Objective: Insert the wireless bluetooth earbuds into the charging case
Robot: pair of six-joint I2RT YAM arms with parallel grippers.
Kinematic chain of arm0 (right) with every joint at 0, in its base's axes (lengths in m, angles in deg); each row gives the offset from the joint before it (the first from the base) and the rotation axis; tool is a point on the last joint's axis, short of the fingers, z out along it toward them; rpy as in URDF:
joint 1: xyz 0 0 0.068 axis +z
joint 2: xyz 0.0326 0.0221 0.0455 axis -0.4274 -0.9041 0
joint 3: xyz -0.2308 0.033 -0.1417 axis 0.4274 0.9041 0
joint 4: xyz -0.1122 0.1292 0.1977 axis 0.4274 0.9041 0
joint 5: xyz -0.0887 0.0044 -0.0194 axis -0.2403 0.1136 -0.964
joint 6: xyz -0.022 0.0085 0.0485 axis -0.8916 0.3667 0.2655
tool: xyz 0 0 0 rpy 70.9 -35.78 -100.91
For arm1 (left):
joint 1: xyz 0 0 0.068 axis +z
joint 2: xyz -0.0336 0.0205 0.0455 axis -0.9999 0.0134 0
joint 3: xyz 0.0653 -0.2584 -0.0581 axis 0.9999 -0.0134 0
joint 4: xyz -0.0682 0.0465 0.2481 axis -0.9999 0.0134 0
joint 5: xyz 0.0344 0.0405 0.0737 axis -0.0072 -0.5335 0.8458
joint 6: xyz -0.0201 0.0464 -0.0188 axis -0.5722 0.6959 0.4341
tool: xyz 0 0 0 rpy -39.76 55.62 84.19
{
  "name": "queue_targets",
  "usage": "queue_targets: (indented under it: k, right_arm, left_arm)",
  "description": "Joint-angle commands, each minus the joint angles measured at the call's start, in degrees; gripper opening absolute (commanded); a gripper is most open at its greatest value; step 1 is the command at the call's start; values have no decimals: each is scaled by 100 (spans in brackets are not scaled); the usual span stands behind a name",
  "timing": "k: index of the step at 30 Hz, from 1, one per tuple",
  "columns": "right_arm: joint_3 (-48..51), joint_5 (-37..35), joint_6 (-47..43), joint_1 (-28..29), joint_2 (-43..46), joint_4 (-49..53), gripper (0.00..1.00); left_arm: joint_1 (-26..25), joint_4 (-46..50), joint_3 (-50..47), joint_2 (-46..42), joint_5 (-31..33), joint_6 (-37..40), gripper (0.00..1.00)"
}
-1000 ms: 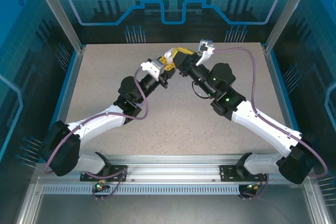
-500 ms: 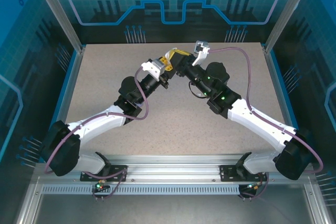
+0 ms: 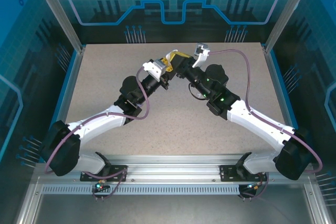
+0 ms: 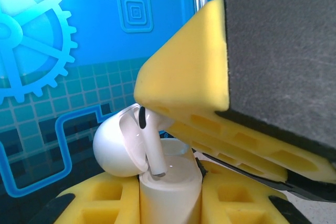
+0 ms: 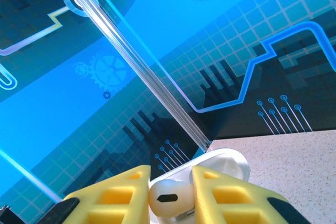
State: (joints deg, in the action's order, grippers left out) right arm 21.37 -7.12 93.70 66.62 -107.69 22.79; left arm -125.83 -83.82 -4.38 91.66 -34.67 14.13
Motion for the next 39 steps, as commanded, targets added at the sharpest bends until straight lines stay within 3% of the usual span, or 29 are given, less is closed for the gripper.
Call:
queue_targets:
  k: [1,14,32,39]
  right_arm:
    - [130,20,115,69,38,-44,23]
    - [262,45,58,86,263,170,22]
    - [-199,172,230,106,-252,975,20]
    - [-244,-38,233,94,-166,1139,36]
  left_arm:
    - [-44,-299,308,-9,84,35,0]
    - [-46,-239,343,-1,95,55,0]
    - [-53,-197,339,-45,70,26,0]
    - [-52,-184,319,-71,46,1,0]
